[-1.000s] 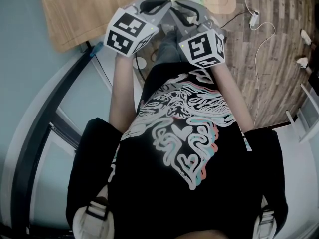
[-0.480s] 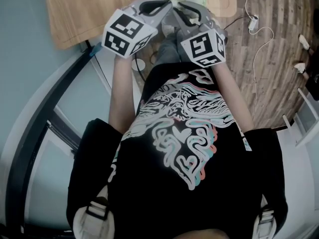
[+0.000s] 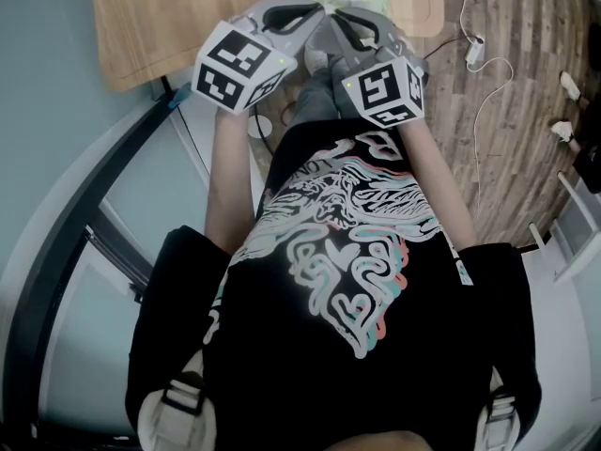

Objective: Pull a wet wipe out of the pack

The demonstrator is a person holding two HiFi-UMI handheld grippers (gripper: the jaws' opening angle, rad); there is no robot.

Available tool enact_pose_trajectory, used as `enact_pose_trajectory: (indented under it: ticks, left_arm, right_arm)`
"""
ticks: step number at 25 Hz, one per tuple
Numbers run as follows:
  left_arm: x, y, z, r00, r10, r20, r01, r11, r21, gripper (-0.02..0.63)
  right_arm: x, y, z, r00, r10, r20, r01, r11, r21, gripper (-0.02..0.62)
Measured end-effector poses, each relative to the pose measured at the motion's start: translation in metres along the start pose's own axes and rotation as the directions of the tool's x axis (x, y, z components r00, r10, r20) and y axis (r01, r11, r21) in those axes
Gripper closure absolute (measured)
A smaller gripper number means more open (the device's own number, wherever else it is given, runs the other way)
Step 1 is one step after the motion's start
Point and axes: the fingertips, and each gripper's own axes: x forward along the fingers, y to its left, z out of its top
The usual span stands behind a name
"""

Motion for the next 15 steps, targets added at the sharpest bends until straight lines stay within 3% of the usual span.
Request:
enact_pose_trajectory:
  ticks: [15]
  left_arm:
    - [-0.014,-0.005,0.002,1.0,0.027,0.009,-0.028,1.0,0.004,0.614]
  right_arm:
    - [-0.006,0.003,-0.004,1.0,0.004,-0.025,-0.004,1.0,-0.007,0.577]
